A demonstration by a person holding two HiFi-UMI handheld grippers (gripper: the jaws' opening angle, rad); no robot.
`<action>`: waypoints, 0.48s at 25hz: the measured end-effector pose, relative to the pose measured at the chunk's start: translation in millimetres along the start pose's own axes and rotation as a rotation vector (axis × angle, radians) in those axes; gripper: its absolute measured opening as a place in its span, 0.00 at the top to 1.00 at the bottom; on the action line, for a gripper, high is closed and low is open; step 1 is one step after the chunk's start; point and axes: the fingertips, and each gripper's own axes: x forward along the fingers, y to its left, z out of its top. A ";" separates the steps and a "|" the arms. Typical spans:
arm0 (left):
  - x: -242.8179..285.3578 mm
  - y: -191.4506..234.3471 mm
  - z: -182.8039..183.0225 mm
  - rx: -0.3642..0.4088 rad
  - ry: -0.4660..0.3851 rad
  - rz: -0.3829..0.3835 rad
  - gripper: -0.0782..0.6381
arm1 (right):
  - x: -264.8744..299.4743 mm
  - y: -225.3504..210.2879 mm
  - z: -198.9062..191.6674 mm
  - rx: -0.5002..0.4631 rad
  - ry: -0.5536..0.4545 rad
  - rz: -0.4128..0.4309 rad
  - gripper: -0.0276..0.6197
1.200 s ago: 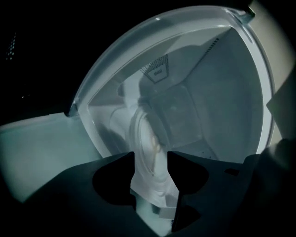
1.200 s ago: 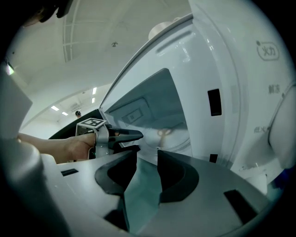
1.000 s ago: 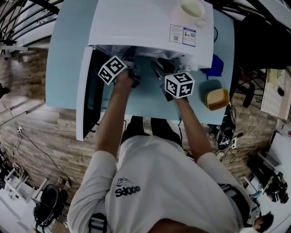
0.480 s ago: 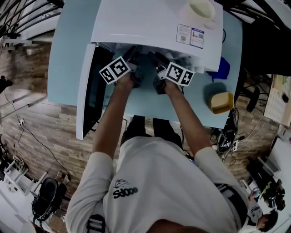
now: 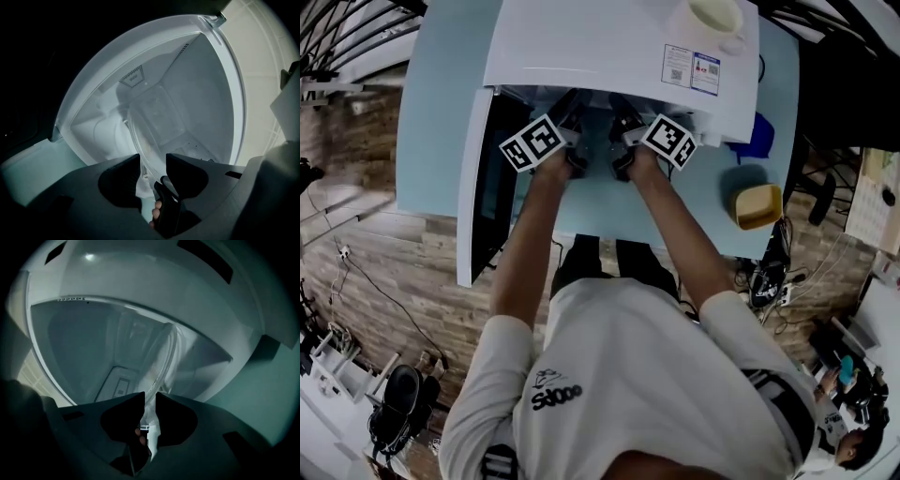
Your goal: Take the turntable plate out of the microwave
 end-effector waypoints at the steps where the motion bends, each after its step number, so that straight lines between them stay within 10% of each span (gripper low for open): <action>1: -0.4 0.2 0.0 0.002 0.001 0.000 0.64 | 0.6 -0.8 0.3 0.018 -0.010 0.002 0.88; 12: -1.3 1.9 0.2 -0.003 -0.002 0.005 0.65 | 8.3 5.0 6.2 0.107 -0.079 0.073 0.90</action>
